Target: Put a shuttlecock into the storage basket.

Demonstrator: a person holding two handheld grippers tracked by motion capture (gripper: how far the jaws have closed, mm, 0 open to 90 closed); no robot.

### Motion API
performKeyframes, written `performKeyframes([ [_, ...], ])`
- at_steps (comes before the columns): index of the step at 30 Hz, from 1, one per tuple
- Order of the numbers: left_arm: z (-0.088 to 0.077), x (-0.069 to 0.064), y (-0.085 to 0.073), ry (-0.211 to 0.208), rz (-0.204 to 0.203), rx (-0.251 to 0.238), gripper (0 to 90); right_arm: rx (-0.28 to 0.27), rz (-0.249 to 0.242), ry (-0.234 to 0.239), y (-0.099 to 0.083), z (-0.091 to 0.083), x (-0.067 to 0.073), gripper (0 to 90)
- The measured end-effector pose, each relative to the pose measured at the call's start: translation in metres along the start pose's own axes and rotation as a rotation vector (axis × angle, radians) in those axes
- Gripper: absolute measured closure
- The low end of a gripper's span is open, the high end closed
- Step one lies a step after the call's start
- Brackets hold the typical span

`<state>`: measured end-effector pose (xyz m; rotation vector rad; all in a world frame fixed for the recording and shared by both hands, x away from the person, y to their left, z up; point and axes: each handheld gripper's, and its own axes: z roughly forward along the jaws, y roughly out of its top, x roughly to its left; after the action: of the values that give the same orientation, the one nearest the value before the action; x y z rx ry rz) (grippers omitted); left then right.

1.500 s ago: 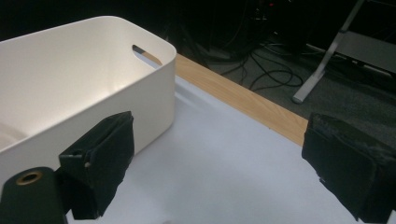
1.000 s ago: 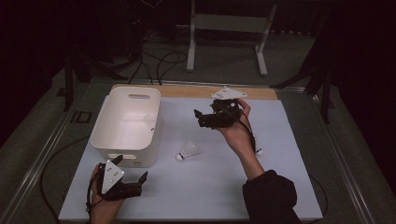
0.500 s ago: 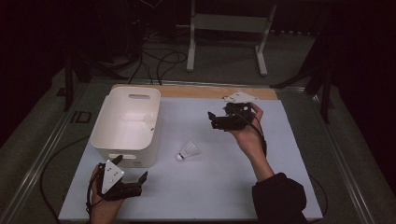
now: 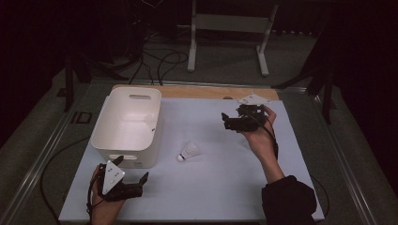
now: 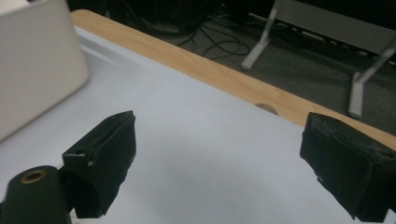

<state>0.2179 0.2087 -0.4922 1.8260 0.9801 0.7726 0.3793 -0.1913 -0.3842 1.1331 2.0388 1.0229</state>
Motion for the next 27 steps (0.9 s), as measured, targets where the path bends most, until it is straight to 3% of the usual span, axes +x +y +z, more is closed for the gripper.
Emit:
performKeyframes([
  [11, 0.0, 0.0, 0.0, -0.001, 0.003, 0.004, 0.6, 0.062, 0.03, -0.04, -0.02, 0.003, -0.018, 11.8],
  [27, 0.001, -0.001, 0.0, -0.002, 0.002, 0.004, 0.6, 0.133, 0.031, -0.1, -0.042, 0.009, -0.034, 11.9],
])
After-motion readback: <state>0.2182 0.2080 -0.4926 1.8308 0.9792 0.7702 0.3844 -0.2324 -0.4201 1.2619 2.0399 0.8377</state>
